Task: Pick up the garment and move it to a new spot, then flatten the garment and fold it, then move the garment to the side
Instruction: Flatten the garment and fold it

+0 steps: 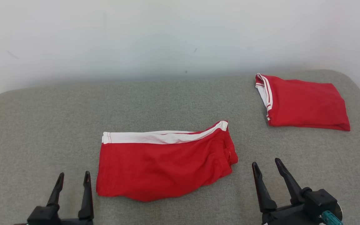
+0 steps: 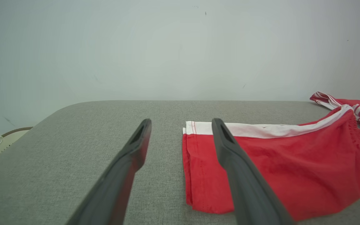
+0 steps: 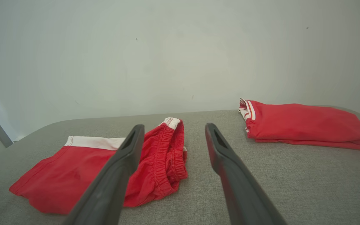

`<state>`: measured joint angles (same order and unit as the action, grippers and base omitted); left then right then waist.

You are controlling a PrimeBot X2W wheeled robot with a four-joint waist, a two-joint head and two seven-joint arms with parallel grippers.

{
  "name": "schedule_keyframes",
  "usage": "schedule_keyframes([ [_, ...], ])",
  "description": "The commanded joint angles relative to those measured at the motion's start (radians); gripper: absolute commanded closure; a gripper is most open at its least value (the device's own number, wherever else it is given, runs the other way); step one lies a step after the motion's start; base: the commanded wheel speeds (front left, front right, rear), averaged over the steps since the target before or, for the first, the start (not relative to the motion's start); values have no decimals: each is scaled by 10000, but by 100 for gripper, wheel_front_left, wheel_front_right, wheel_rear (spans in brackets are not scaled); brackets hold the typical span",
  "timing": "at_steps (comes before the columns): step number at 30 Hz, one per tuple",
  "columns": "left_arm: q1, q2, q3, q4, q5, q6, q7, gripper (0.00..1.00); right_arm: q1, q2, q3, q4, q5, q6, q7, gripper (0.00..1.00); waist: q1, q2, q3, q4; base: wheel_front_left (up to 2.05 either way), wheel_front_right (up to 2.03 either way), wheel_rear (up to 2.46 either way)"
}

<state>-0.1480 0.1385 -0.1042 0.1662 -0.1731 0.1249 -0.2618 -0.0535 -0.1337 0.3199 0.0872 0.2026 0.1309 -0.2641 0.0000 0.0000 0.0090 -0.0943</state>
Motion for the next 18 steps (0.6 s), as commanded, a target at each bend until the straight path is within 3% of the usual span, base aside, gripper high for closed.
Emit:
schedule_keyframes([
  [1,258,-11,125,-173,142,3,-36,0,-30,-41,-50,63,-124,-1,-7,0,0,0,-97,92,0,0,0],
  [9,1841,3,693,-1670,403,-43,-36,0,240,53,-753,428,-430,-1,-7,0,0,0,-474,359,0,0,0],
  [18,2391,-48,634,-2019,510,-283,-36,0,419,198,-1051,643,-670,-3,-7,0,0,0,-641,634,0,0,0],
])
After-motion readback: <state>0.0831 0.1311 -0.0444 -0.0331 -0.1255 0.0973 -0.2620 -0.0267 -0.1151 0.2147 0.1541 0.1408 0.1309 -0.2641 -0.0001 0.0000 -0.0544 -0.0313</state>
